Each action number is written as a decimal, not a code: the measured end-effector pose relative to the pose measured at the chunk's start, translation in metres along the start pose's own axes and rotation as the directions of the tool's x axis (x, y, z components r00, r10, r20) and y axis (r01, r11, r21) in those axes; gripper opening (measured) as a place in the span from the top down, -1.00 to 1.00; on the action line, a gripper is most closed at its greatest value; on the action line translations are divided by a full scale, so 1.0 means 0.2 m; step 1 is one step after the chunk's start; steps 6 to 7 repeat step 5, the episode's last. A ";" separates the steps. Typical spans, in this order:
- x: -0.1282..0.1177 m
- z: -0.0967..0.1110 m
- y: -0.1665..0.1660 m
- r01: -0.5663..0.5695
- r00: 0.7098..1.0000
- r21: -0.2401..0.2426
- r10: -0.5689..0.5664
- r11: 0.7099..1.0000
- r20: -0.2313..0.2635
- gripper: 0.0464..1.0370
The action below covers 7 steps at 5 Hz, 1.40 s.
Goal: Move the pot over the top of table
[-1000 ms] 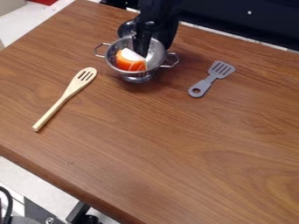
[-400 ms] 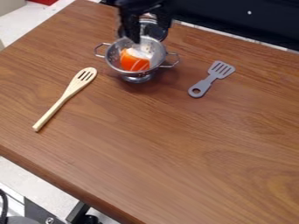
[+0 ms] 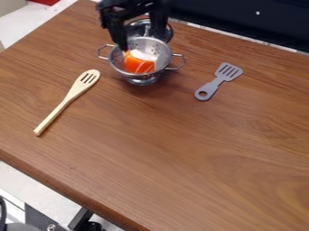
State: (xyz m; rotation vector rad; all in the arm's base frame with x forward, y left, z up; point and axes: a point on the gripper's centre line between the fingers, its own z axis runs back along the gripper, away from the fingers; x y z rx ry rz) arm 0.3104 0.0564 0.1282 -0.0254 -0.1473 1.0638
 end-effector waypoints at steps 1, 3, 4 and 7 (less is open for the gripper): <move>-0.05 0.01 0.08 0.124 0.992 -0.020 -0.124 0.992 -0.007 -0.92; -0.10 0.02 0.24 0.247 0.969 -0.044 -0.246 0.968 0.035 -0.92; -0.01 0.02 0.34 0.243 0.970 -0.026 -0.243 0.970 0.028 -0.92; 0.07 -0.01 0.43 0.251 0.968 0.004 -0.251 0.968 0.022 -0.92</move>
